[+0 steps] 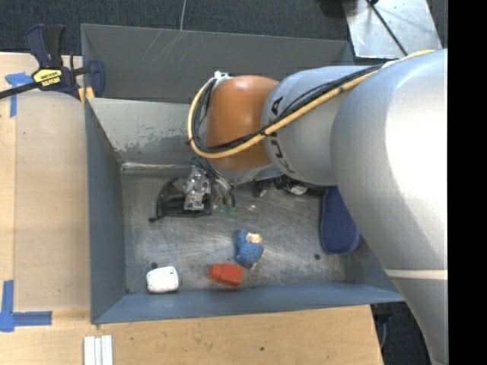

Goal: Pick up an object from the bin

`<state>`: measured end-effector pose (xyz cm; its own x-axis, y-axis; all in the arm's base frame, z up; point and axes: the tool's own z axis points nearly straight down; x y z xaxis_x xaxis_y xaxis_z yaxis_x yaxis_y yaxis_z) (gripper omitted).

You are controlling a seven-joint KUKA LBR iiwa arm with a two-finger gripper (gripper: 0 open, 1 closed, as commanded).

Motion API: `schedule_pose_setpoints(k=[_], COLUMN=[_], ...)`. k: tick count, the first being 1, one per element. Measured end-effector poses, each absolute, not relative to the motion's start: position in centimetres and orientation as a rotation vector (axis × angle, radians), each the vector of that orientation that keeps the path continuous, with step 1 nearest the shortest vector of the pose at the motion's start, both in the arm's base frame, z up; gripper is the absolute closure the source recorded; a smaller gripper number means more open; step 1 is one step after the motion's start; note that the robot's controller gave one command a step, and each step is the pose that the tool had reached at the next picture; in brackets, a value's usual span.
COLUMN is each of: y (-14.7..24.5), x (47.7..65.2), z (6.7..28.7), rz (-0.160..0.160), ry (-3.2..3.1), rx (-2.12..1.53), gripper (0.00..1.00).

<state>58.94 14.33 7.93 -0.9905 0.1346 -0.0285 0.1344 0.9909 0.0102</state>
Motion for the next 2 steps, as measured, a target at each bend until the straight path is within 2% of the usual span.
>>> schedule_pose_setpoints(k=[1,2], y=[13.9,15.3], x=[59.5,58.3], z=[18.3,27.7], rz=[0.005,0.007], ry=[3.116,3.119], rx=[0.303,0.271], gripper=[1.0,1.0])
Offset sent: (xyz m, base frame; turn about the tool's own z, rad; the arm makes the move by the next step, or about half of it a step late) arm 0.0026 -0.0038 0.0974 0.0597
